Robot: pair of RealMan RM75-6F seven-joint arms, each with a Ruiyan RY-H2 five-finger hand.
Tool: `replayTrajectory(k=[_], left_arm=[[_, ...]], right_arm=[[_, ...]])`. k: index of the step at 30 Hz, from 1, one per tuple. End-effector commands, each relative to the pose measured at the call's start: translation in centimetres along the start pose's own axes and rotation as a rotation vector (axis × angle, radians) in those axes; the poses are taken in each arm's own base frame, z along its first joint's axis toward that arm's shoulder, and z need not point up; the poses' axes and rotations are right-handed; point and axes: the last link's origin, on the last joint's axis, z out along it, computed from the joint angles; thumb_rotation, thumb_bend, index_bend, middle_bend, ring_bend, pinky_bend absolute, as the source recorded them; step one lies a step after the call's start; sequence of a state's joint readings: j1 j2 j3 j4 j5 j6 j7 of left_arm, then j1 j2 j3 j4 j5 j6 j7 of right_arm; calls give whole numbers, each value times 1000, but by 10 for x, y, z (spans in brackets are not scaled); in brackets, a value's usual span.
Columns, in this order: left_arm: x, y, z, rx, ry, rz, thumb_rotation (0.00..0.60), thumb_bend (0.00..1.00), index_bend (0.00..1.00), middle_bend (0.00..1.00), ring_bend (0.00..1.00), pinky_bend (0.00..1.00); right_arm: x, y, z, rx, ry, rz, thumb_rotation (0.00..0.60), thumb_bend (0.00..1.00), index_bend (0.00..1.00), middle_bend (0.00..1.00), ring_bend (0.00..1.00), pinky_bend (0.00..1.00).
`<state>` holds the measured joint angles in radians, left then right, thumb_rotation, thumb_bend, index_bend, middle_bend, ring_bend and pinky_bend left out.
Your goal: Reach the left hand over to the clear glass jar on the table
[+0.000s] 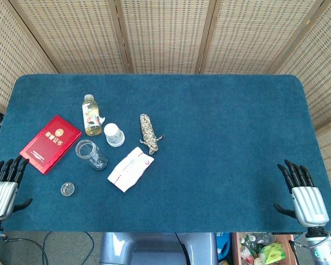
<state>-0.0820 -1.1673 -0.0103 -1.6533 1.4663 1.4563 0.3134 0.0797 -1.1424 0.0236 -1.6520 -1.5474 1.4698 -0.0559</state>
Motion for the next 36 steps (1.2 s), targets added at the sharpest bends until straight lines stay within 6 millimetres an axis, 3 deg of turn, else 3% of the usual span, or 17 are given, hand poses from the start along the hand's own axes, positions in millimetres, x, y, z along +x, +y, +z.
replayTrajectory(k=[1,36], left_arm=[[0,0,0,0,-1,1,600,168,0,0,0,0],[2,7,2,-62,-14,-56,600,171,0,0,0,0]], right_arm=[[0,0,0,1,-2,-2,600,0,3,0,0,0],[-3,-2,0,8,-15,-6,600,0,3,0,0,0]])
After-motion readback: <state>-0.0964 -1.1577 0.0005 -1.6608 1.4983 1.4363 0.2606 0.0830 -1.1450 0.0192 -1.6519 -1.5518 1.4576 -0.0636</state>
